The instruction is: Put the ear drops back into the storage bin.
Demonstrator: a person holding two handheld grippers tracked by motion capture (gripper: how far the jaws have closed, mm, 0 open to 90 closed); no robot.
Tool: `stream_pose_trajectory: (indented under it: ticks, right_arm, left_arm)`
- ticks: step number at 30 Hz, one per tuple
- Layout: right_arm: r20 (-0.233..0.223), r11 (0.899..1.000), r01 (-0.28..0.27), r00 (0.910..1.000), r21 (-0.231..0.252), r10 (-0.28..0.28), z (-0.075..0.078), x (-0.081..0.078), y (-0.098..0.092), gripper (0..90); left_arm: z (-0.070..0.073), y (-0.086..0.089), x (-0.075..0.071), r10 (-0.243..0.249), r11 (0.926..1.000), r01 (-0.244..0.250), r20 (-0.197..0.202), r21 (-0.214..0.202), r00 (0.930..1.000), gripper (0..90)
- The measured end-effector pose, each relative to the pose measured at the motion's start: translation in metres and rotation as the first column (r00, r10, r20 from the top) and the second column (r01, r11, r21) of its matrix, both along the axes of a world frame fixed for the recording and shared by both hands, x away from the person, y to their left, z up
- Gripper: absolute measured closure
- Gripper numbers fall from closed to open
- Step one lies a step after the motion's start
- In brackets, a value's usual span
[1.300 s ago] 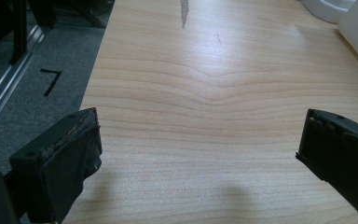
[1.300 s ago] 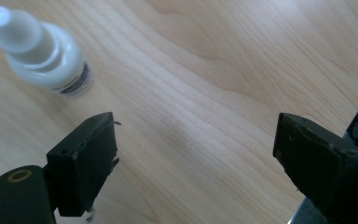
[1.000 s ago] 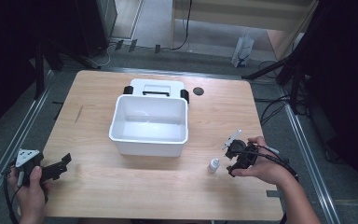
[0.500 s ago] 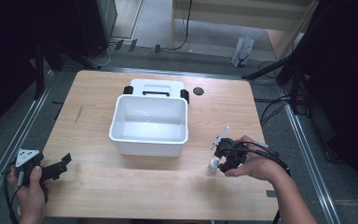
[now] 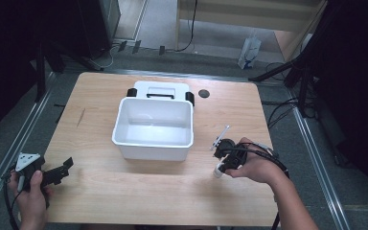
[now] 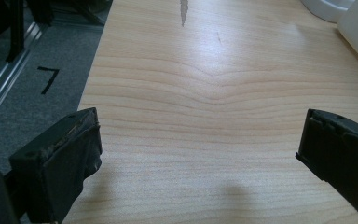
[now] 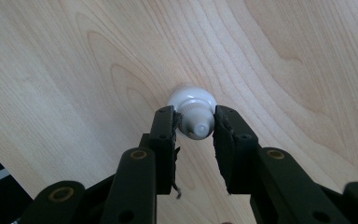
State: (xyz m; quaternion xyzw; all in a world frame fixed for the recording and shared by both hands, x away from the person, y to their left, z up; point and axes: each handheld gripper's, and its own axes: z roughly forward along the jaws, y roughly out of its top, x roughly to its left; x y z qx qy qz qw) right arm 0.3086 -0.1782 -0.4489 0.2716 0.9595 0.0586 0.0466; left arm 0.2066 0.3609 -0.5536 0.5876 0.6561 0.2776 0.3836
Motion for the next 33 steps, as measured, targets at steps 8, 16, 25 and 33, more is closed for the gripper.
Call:
stream_pose_trajectory:
  ticks: [8,16,25,33]
  right_arm:
    - [-0.017,1.0,0.021,0.9996,0.011,-0.021,-0.006,0.003,0.0,70.1]
    - [-0.035,1.0,0.02,0.9992,0.008,-0.02,-0.004,0.007,-0.001,72.3]
    - [0.025,1.0,-0.005,0.9997,0.024,0.004,0.016,0.015,-0.003,72.4]
    - [0.069,0.999,-0.009,0.9976,0.039,0.006,0.044,0.028,0.004,72.4]
  left_arm:
    - [0.0,0.0,0.0,-0.001,1.0,0.001,-0.001,0.0,1.0,0.2]
    - [0.0,0.0,0.0,-0.001,1.0,0.001,0.0,0.0,1.0,0.2]
    - [0.0,0.0,0.0,-0.001,1.0,0.001,-0.001,0.002,1.0,0.2]
    - [0.0,0.0,0.0,-0.003,1.0,0.003,-0.001,0.001,1.0,0.2]
